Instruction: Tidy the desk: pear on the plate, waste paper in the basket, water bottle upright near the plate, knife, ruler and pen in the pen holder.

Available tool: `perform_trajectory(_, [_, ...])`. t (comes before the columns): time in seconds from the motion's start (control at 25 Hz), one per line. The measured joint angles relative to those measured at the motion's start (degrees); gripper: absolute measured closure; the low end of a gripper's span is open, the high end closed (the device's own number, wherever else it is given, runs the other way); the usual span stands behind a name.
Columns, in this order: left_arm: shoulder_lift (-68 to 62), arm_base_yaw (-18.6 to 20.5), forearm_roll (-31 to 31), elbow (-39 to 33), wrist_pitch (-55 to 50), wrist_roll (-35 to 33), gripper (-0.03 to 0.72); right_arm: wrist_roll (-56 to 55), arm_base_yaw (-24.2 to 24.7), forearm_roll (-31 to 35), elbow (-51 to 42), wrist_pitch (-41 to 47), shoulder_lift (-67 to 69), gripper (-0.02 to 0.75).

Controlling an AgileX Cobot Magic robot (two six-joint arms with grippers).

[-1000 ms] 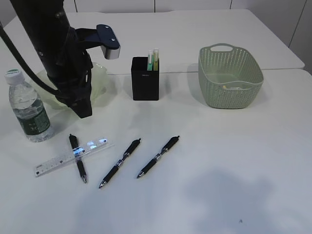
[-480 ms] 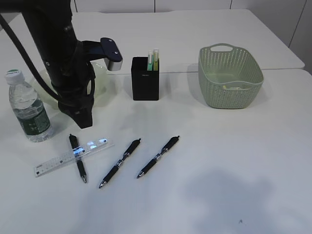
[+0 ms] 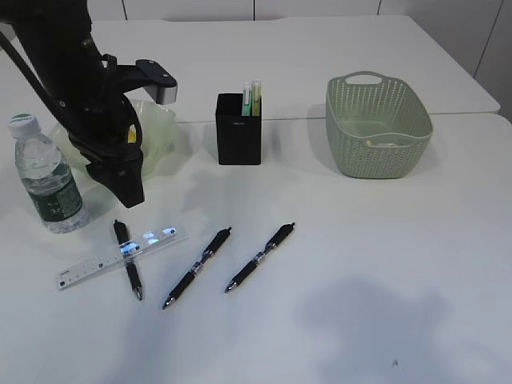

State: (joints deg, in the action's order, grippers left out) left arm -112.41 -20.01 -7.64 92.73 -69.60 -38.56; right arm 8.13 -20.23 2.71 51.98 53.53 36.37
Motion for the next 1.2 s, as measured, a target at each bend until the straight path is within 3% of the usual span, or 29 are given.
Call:
perform_trajectory(0.64, [-2.2, 0.0, -0.8, -1.3, 0.1, -4.2, 0.206, 0.0, 0.0, 0.0, 0.0, 0.0, 0.0, 0.438])
perform_trajectory(1.2, [-5.2, 0.0, -0.8, -4.4, 7.9, -5.6, 0.146, 0.1, 0.0, 0.0, 0.0, -0.4, 0.0, 0.439])
